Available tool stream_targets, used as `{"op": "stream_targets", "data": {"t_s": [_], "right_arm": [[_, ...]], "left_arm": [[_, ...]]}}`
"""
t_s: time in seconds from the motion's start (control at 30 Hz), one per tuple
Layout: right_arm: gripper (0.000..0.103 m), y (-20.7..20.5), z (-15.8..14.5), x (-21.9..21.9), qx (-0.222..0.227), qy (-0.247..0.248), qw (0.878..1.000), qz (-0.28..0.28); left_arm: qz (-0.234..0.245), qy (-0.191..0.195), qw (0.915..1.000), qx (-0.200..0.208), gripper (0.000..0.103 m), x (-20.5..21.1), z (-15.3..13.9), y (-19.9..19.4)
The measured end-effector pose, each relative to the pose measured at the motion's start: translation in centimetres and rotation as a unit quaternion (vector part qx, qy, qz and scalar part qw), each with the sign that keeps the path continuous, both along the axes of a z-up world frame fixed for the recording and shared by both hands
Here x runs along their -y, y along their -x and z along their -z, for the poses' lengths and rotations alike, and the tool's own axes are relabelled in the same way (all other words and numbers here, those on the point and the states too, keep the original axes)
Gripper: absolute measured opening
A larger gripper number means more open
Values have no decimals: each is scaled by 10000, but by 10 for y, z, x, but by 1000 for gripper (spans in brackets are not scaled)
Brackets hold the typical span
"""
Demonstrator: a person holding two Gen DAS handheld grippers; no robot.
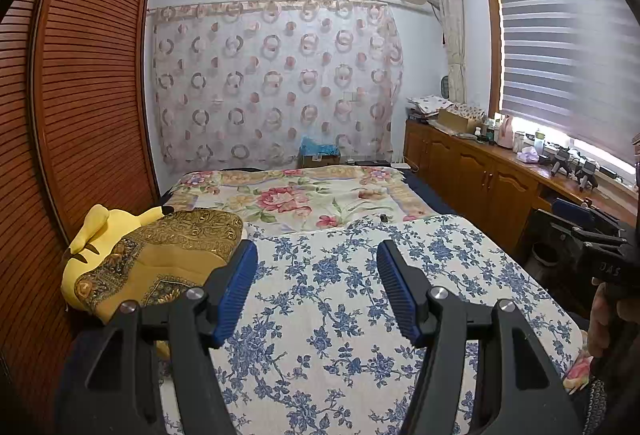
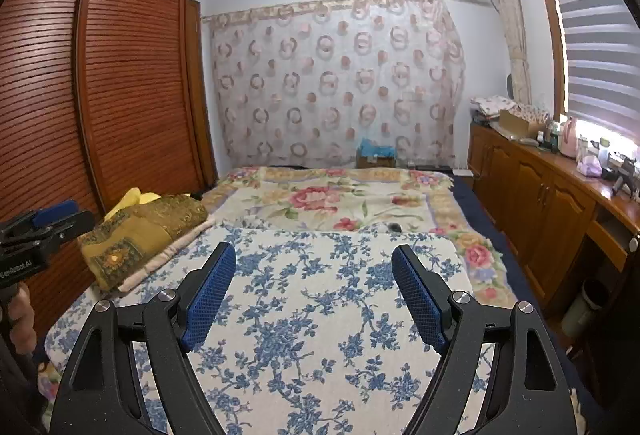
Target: Fold small clothes
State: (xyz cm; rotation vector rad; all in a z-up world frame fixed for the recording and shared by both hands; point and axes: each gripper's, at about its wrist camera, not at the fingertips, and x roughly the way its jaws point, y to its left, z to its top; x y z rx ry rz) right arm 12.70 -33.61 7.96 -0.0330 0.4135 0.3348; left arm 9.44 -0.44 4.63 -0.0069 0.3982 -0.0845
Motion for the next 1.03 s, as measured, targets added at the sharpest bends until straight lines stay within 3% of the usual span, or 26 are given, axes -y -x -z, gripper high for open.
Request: {"op": "stream_targets", "data": {"t_s": [1.03], "right_arm": [[82, 4, -6, -2, 77, 34, 9999, 63]], "left_arm": [[13, 2, 10000, 42, 62, 10, -8, 5]]}}
